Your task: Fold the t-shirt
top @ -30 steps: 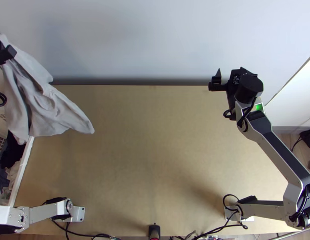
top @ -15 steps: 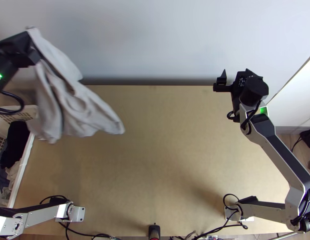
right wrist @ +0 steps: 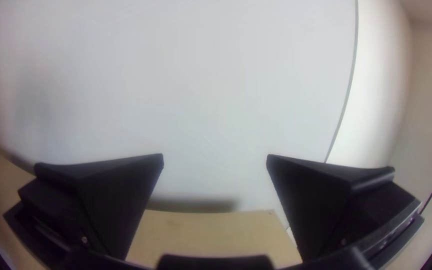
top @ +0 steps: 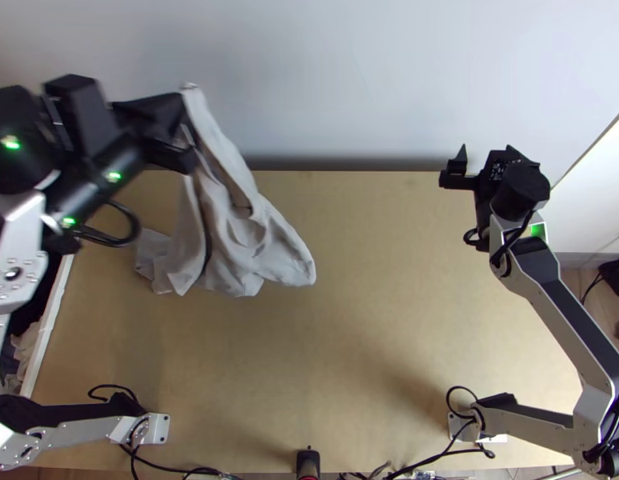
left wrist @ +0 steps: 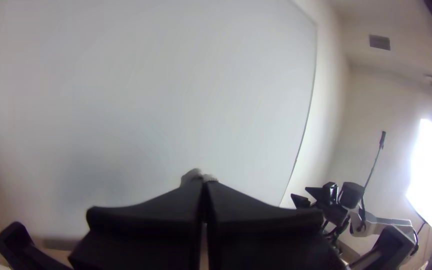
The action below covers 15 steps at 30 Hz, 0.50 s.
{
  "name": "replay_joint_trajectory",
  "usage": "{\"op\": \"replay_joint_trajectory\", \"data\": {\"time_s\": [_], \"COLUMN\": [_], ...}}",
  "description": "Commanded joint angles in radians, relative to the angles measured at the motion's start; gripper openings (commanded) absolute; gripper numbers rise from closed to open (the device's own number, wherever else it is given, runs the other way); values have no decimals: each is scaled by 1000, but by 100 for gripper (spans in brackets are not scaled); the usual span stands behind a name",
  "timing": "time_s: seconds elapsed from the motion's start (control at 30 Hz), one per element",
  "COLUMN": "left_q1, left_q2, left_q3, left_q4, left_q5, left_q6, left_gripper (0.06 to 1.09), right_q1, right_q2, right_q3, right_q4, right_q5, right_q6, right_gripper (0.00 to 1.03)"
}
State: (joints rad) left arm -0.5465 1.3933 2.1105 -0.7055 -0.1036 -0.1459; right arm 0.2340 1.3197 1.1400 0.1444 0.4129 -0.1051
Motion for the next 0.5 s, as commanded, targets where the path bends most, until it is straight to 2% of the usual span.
{"op": "replay_joint_trajectory", "data": {"time_s": [0.0,0.1,0.23,0.47], "left_q1": [-141,-155,-181,-233], "left_q2": [76,116,165,276], "left_q3": [-15,-12,0,40], "left_q4": [64,118,190,253], "left_q5": [-71,-73,-73,-91], "left_q6": [43,71,94,112], "left_gripper": [9,9,9,9], "right_q1": [-2,16,24,42], "right_q2": [-37,-54,-77,-158], "right_q3": [-74,-121,-171,-284], "right_q4": [3,3,-16,-85], "right_q5": [-11,-17,-33,-51], "right_q6": [2,15,82,139], "right_gripper": [96,96,96,97]}}
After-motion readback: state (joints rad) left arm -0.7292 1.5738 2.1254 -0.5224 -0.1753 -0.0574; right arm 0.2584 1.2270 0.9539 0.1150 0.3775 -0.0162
